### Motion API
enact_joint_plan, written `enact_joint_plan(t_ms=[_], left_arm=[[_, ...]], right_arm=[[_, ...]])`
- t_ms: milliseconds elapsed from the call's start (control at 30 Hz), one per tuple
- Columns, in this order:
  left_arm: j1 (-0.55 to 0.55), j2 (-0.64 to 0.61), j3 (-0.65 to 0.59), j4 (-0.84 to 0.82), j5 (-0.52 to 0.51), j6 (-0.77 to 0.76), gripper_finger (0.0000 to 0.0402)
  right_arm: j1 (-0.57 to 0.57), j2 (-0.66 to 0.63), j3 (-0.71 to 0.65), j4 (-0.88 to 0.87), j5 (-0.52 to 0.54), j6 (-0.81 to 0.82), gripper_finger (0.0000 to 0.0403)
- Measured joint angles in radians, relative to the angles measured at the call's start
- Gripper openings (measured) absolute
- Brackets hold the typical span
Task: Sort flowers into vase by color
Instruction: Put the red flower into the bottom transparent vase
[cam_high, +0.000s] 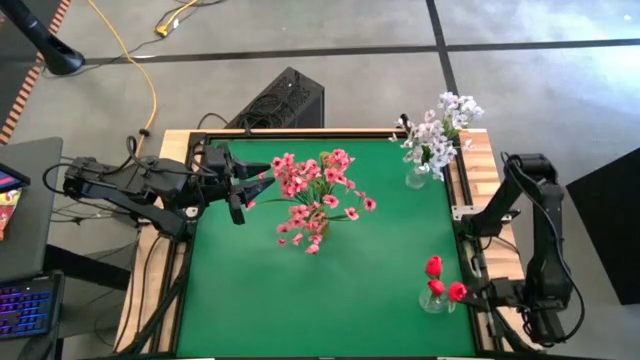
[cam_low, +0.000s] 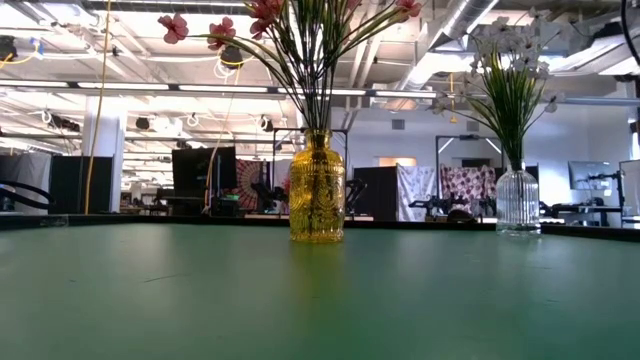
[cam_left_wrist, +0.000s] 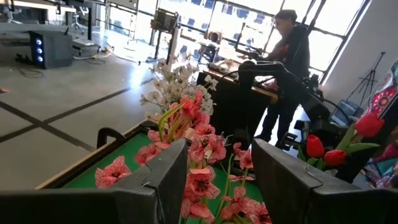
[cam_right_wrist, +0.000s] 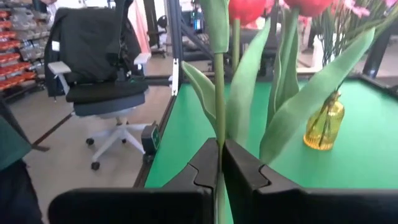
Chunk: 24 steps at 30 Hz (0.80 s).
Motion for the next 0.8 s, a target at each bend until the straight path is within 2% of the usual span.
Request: enact_joint_plan(t_ms=[333, 533, 800], left_arm=[[0.0, 0.0, 0.0, 0.0, 0.0, 0.006, 0.0169], [0.0, 0.0, 0.0, 0.0, 0.0, 0.006, 0.0169], [0.0, 0.0, 0.0, 0.0, 0.001, 0.005, 0.0169]], right_arm=[[0.0, -0.016, 0.0, -0.001, -0.055, 0.0, 0.005], [0.0, -0.034, 0.0, 0.003, -0.182, 0.012, 0.005], [0.0, -0.089, 0.0, 0.003, -0.211, -0.025, 0.005]])
